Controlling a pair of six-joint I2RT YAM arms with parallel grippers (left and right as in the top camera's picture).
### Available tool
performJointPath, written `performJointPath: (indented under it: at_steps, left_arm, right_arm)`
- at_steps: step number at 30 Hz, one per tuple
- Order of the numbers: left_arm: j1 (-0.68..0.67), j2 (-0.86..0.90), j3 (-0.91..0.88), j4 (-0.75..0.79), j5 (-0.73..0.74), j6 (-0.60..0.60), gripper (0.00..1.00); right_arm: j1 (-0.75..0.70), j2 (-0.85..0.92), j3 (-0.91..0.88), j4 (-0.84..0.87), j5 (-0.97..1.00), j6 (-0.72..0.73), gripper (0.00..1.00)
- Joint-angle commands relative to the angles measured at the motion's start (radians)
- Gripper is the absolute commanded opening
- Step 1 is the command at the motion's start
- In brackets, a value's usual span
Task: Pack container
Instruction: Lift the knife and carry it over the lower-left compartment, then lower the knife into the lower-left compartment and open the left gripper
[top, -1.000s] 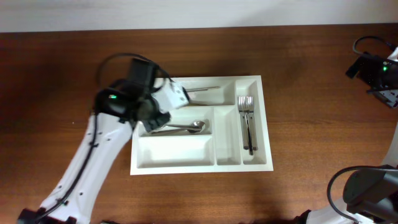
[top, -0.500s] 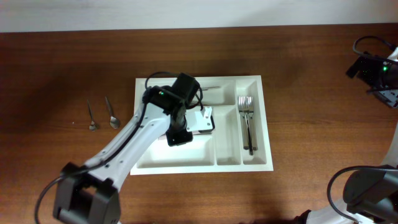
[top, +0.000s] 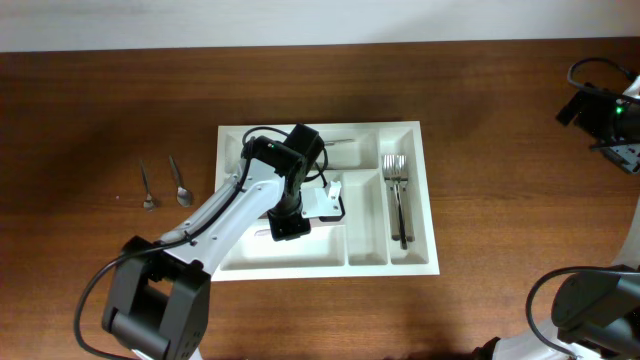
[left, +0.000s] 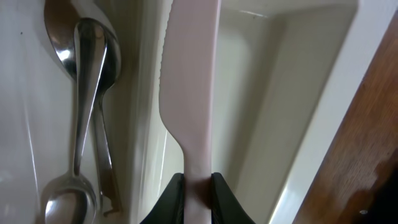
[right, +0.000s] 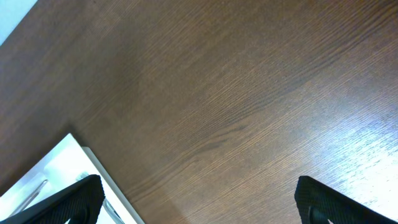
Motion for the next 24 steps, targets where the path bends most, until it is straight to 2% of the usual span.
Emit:
performJointPath:
  at_steps: [1,12,24]
  left_arm:
    - [-0.003,0.010,-0.005,-0.004,0.030,0.020,0.02]
    - [-0.003,0.010,-0.045,-0.032,0.029,0.020,0.02]
    - [-0.002,0.010,-0.159,0.098,-0.081,0.020,0.02]
  right_arm:
    - [-0.003,-0.013,0.011,0.000,-0.005,0.008,0.99]
    - [-0.003,-0.013,0.011,0.000,-0.005,0.008,0.99]
    - [-0.003,-0.013,0.011,0.000,-0.005,0.008,0.99]
